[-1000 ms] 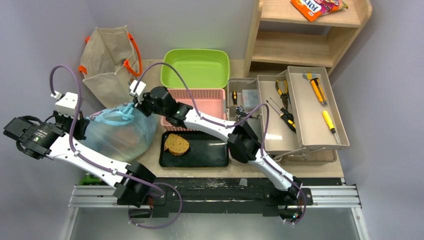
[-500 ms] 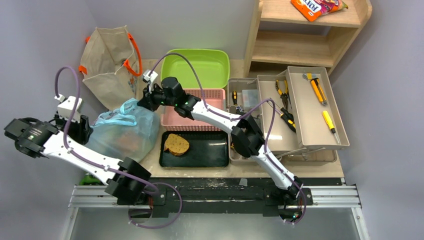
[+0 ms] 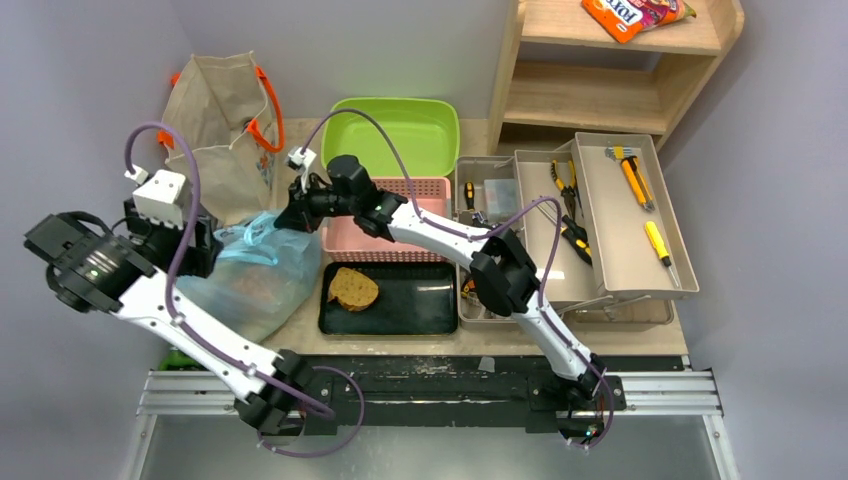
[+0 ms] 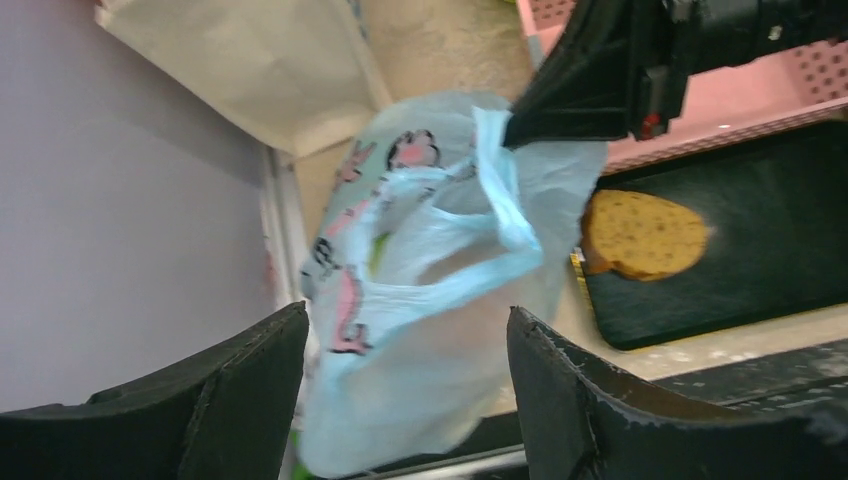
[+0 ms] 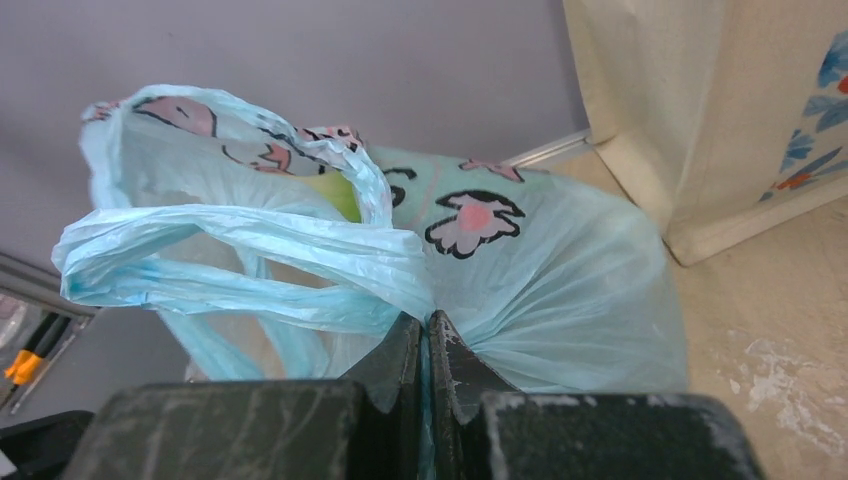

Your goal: Untie the knot of the grocery bags and take out the mixed food

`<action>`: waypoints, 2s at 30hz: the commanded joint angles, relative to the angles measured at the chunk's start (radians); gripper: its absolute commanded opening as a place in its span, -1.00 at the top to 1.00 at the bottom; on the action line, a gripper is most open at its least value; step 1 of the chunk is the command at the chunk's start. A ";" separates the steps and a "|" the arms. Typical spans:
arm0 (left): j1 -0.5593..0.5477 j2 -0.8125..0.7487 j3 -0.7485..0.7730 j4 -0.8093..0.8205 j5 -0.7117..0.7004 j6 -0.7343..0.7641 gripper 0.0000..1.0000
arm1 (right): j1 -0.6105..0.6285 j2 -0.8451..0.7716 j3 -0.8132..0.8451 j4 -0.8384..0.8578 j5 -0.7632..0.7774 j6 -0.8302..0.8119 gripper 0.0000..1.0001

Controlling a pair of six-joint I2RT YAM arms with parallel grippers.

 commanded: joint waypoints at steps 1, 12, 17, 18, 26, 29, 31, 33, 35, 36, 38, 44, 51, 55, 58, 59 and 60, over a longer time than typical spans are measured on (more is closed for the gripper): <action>-0.021 -0.145 -0.109 0.009 -0.019 -0.382 -0.40 | -0.009 -0.123 -0.018 0.102 -0.029 0.067 1.00; -0.019 -0.318 -0.454 0.287 -0.171 -0.985 -0.46 | -0.008 -0.122 -0.024 0.088 -0.042 0.085 1.00; -0.014 -0.351 -0.567 0.348 -0.242 -1.131 -0.52 | -0.010 -0.138 -0.036 0.089 -0.043 0.078 1.00; -0.011 -0.349 -0.590 0.385 -0.237 -1.157 -0.54 | -0.010 -0.138 -0.038 0.089 -0.044 0.078 1.00; -0.013 -0.317 -0.518 0.635 -0.089 -1.271 0.13 | -0.018 -0.146 -0.045 0.089 -0.011 0.079 1.00; -0.014 -0.289 -0.305 0.559 -0.015 -1.191 0.60 | -0.030 -0.147 -0.045 0.098 0.059 0.101 1.00; -0.013 -0.250 -0.193 0.495 0.024 -1.146 0.86 | -0.040 -0.140 -0.037 0.112 0.092 0.137 1.00; -0.013 -0.210 -0.120 0.448 0.042 -1.109 1.00 | -0.050 -0.132 -0.026 0.121 0.108 0.169 1.00; -0.013 -0.173 -0.075 0.411 0.034 -1.065 1.00 | -0.055 -0.130 -0.024 0.120 0.112 0.182 1.00; -0.013 -0.151 -0.055 0.383 0.036 -1.043 1.00 | -0.058 -0.132 -0.029 0.124 0.111 0.188 1.00; -0.013 -0.111 -0.032 0.341 0.020 -0.970 1.00 | -0.063 -0.139 -0.043 0.130 0.093 0.196 1.00; -0.012 -0.039 -0.039 0.134 -0.019 -0.572 1.00 | -0.077 -0.179 -0.073 0.127 0.061 0.169 1.00; 0.047 -0.038 -0.134 -0.080 -0.001 -0.226 1.00 | -0.074 -0.218 -0.043 0.035 0.096 0.058 0.30; 0.053 -0.034 -0.126 -0.152 0.041 -0.170 1.00 | -0.064 -0.267 -0.096 0.008 0.189 -0.005 -0.62; 0.053 -0.017 -0.099 -0.168 0.059 -0.175 1.00 | -0.051 -0.303 -0.135 0.013 0.284 -0.062 -0.72; 0.053 -0.006 -0.086 -0.178 0.063 -0.178 1.00 | -0.047 -0.308 -0.134 0.006 0.313 -0.079 -0.73; 0.053 0.005 -0.069 -0.198 0.068 -0.169 1.00 | -0.042 -0.313 -0.129 -0.003 0.325 -0.093 -0.73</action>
